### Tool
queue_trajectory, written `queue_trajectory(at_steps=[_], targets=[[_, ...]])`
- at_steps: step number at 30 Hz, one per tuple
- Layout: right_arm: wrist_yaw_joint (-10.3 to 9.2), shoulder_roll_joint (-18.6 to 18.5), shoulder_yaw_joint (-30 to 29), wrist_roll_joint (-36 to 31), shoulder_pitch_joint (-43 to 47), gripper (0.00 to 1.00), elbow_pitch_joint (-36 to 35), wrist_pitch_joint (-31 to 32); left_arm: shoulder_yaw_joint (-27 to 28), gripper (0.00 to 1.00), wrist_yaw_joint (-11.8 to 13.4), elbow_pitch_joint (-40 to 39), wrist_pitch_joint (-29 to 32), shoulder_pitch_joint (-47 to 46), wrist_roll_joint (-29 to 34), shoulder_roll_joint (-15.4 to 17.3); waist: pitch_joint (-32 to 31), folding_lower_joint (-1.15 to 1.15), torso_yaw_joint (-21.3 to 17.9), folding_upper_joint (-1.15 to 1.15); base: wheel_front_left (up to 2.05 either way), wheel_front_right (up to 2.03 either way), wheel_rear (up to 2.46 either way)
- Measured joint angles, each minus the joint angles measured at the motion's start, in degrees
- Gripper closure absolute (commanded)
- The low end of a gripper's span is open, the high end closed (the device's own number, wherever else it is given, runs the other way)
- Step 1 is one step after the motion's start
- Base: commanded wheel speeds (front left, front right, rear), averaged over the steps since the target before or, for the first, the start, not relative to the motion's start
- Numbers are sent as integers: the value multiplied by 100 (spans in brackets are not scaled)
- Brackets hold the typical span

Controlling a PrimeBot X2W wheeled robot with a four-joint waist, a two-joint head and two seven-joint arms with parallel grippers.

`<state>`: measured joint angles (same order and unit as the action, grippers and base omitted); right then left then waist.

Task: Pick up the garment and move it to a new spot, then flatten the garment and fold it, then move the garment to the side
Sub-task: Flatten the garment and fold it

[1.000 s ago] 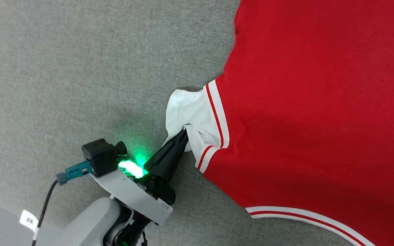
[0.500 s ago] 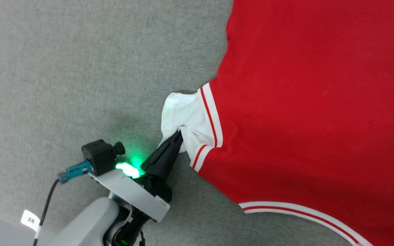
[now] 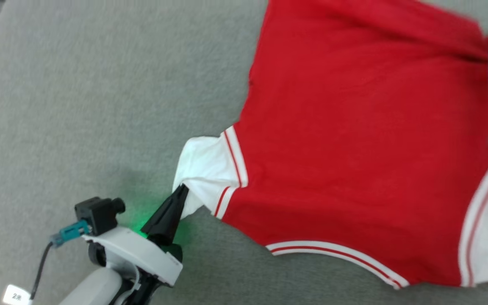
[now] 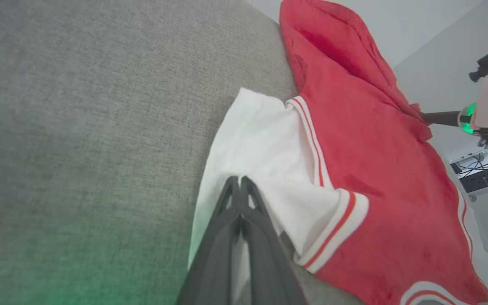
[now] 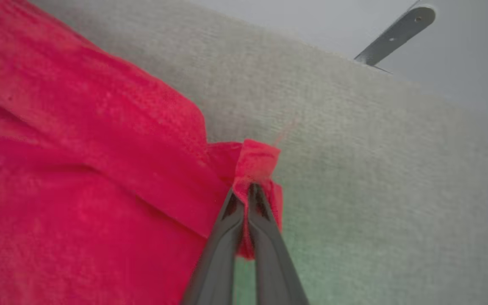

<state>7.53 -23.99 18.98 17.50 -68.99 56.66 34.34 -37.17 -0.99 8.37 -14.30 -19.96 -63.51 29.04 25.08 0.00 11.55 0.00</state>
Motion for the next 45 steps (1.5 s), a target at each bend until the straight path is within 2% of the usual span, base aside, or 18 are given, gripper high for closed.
queue_trajectory(at_steps=[2, 5, 9, 13, 17, 20, 26, 27, 29, 31, 32, 33, 34, 40, 42, 45], targets=[[0, -368, 382, 664, 469, 100, -749, 313, 31, 100, 54, -90, 18, 48, -12, 66, -137, 0, -135, 0, 0, 0, 0], [0, -1131, 715, 1495, 1195, 100, -1892, 777, 37, 100, 103, -203, 90, 59, -9, 164, -321, 0, -327, 0, 0, 0, 0], [0, -1882, 716, 2282, 2118, 100, -3184, 1299, 25, 100, 153, -272, 182, 51, 5, 230, -512, 0, -569, 0, 0, 0, 0], [0, -2313, 415, 2799, 3116, 100, -4212, 1738, -8, 100, 152, -237, 267, -2, 15, 253, -661, 0, -781, 0, 0, 0, 0], [0, -2437, -31, 3042, 4177, 100, -5053, 2084, -23, 100, 152, -177, 278, -40, 25, 250, -765, 0, -957, 0, 0, 0, 0], [-1, -2380, -393, 3095, 4978, 100, -5569, 2315, -19, 100, 151, -145, 276, -64, 24, 245, -811, 0, -1066, 0, 0, 0, 0], [-1, -1870, -795, 2951, 6335, 100, -6379, 2649, -27, 100, 147, -113, 272, -65, 23, 222, -810, 0, -1180, 0, 0, 0, 0], [-1, -1870, -795, 2951, 6335, 100, -6379, 2649, -27, 100, 147, -113, 272, -65, 23, 222, -810, 0, -1180, 0, 0, 0, 0], [-1, -1536, -949, 2737, 6634, 100, -6680, 2719, -43, 100, 142, -75, 274, -85, 24, 214, -782, 0, -1211, 0, 0, 0, 0], [-1, -1473, -970, 2697, 6642, 100, -6733, 2718, -49, 100, 142, -64, 276, -91, 25, 211, -780, 0, -1219, 0, 0, 0, 0], [-1, -1406, -1014, 2644, 6644, 75, -6791, 2658, -58, 100, 142, -57, 277, -94, 27, 208, -782, 0, -1223, 0, 0, 0, 0], [0, -1335, -1090, 2577, 6632, 12, -6831, 2596, -66, 100, 142, -51, 277, -94, 40, 203, -785, 0, -1227, 0, 0, 0, 0], [0, -1302, -1149, 2515, 6616, 0, -6873, 2554, -71, 100, 142, -42, 277, -94, 51, 203, -790, 0, -1230, 0, 0, 0, 0], [-1, -1218, -1788, 2700, 6061, 0, -7272, 2527, -116, 100, 142, -21, 292, -97, 52, 160, -829, 0, -1201, 0, 0, 0, 0], [-1, -1329, -2078, 2748, 5633, 0, -7432, 2647, -155, 100, 125, -26, 291, -98, 59, 116, -824, 0, -1145, 0, 0, 0, 0], [-1, -1403, -2164, 2689, 5268, 0, -7435, 2665, -176, 100, 113, -31, 292, -105, 66, 79, -804, 0, -1093, 0, 0, 0, 0]])
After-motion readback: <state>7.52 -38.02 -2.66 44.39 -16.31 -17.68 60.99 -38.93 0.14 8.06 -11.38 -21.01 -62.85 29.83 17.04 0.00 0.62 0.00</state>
